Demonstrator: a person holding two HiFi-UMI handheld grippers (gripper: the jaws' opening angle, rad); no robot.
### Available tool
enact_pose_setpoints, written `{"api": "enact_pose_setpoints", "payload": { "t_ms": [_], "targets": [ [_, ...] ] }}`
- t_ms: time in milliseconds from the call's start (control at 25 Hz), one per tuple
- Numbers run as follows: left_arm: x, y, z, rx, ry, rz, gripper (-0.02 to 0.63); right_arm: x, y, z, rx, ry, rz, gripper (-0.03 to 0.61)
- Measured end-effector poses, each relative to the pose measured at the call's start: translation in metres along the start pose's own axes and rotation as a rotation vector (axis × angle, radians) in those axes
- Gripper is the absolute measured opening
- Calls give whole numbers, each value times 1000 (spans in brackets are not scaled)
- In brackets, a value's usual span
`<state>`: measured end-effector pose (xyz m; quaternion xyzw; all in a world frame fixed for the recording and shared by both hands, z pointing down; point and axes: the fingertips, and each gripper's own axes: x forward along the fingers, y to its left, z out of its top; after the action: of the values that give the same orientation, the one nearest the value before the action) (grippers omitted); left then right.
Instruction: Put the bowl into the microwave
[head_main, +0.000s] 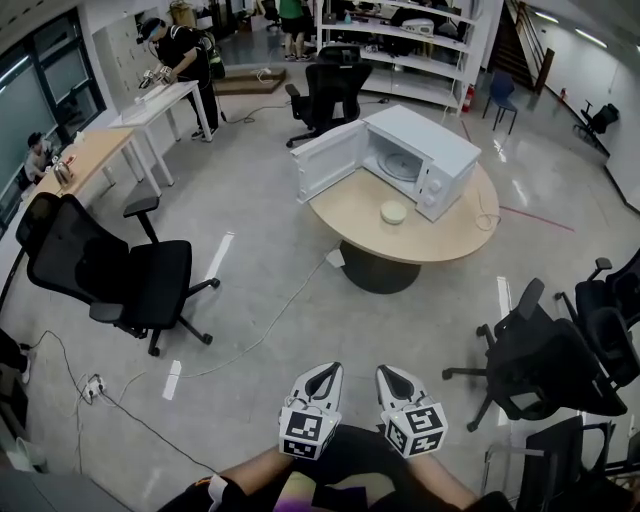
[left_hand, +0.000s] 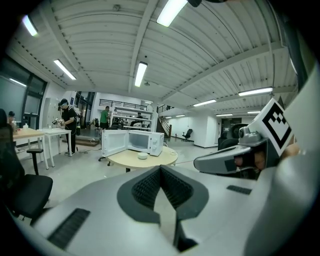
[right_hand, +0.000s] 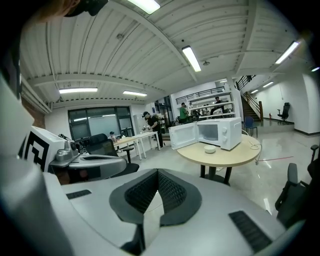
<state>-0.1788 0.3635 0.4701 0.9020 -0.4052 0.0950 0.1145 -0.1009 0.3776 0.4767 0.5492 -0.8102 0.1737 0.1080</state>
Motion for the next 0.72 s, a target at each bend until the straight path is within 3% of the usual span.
{"api": "enact_pose_setpoints", "payload": {
  "t_ms": [440,720],
  "targets": [
    [0,54,11,-27,-27,3,46,43,21,18,-27,6,-17,15],
    [24,73,14,-18,-13,34,46,73,3,25,-22,6,4,15]
  ]
}}
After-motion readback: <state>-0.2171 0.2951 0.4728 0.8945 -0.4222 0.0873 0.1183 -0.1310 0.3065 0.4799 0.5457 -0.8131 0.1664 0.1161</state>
